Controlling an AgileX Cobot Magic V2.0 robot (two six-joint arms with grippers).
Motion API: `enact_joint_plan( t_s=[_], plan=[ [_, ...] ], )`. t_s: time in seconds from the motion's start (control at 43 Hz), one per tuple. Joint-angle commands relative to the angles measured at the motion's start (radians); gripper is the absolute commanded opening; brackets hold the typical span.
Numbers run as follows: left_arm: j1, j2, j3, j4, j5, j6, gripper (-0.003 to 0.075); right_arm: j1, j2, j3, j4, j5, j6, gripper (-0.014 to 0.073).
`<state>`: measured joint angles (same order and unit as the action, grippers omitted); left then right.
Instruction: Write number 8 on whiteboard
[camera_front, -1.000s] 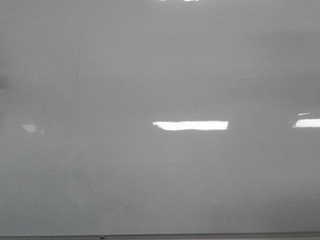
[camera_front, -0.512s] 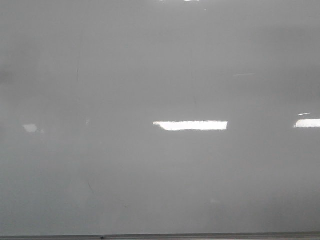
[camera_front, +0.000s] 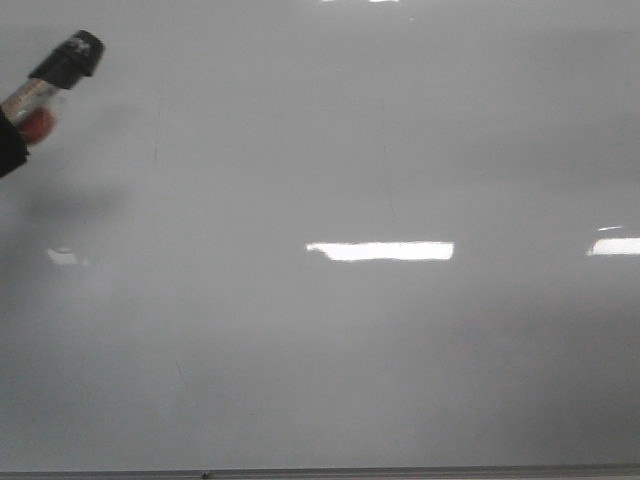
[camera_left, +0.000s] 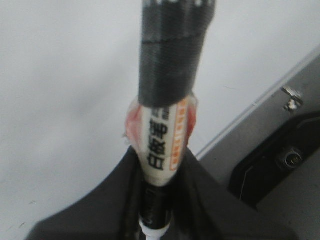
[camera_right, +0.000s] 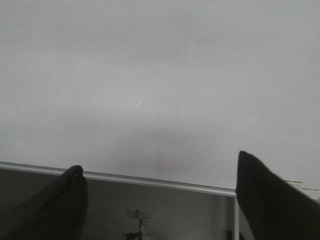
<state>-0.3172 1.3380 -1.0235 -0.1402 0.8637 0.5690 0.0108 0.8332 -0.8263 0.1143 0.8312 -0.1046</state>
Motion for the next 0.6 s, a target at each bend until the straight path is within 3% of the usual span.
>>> enact_joint_plan(
  t_s=[0.0,0.163,0.442,0.581],
  plan=[
    [-0.069,-0.034,-0.034,-0.101,-0.001,0.117,-0.0020,0.030,0.049,-0.054,0.098,-0.035,-0.118,0.0624],
    [-0.200,-0.034,-0.034,-0.194,0.042,0.235,-0.0020,0.114,0.109,-0.068,0.239,-0.024,-0.346,0.0622],
    [-0.404,-0.034,-0.034,-0.184,0.035,0.239,-0.0020,0.307,0.207,-0.150,0.369,0.108,-0.659,0.0622],
    [-0.483,-0.034,-0.034,-0.184,0.033,0.239,-0.0020,0.462,0.261,-0.177,0.389,0.121,-0.774,0.0594]
  ],
)
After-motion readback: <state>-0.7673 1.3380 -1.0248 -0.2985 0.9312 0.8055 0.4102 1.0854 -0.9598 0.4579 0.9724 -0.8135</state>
